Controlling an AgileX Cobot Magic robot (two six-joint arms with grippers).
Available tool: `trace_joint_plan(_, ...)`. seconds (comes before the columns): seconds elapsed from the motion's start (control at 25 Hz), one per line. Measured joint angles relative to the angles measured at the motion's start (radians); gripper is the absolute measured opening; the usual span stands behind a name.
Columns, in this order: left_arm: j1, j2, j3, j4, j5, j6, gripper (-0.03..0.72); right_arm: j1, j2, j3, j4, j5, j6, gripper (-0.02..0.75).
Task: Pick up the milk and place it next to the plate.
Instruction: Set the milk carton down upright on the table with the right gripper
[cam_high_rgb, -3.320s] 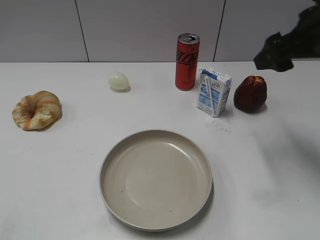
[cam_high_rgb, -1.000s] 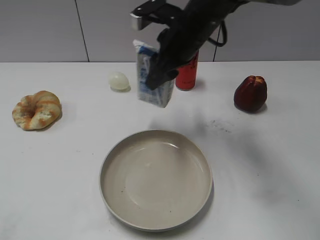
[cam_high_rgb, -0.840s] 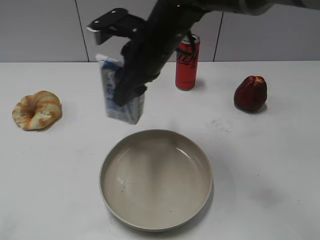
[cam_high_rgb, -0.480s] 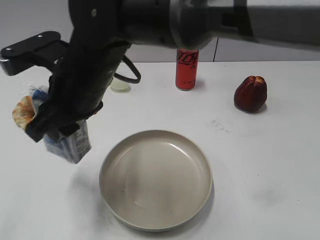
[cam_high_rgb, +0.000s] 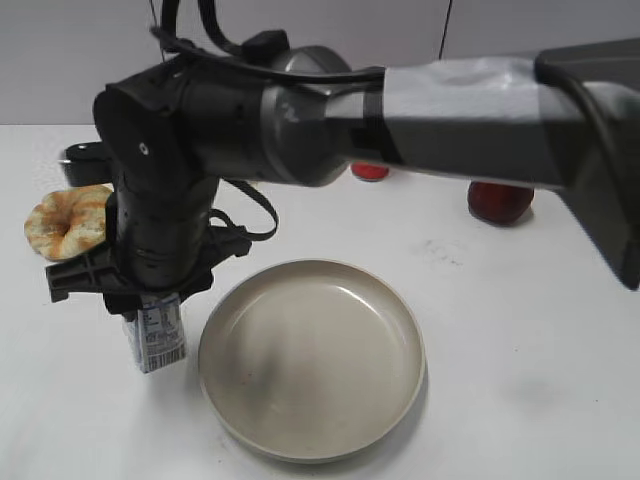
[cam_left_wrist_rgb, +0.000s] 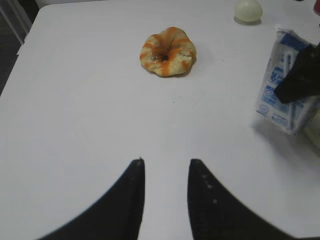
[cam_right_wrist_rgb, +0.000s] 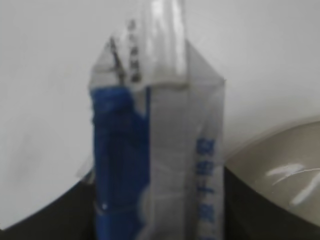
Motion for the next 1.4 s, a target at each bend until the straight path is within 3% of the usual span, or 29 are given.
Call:
trace_joint_plan(0.32,0.000,0.000,0.000,0.000,0.000,0.000,0.229,0.000,0.024,0.000,-0.057,-0.021,0.149,0.303)
trace_joint_plan(0.64,0.000,0.000,0.000,0.000,0.000,0.000,0.229,0.000,0.038,0.000,-0.075,-0.025,0.173,0.314)
trace_joint_plan(0.76,0.000,0.000,0.000,0.000,0.000,0.000,0.229,0.000,0.049,0.000,-0.074,-0.026,0.180,0.362)
trace_joint_plan(1.0,0.000,0.000,0.000,0.000,0.000,0.000,0.229,0.000,0.049,-0.004,-0.035,-0.043,0.172,0.591)
trace_joint_plan(1.16,0.000,0.000,0.000,0.000,0.000,0.000,0.229,0.000,0.049,-0.039,-0.064,-0.038,0.097,0.624)
trace_joint_plan(1.4,0.000,0.000,0.000,0.000,0.000,0.000,0.229,-0.013,0.031,-0.199,-0.254,0.145,-0.041,0.627)
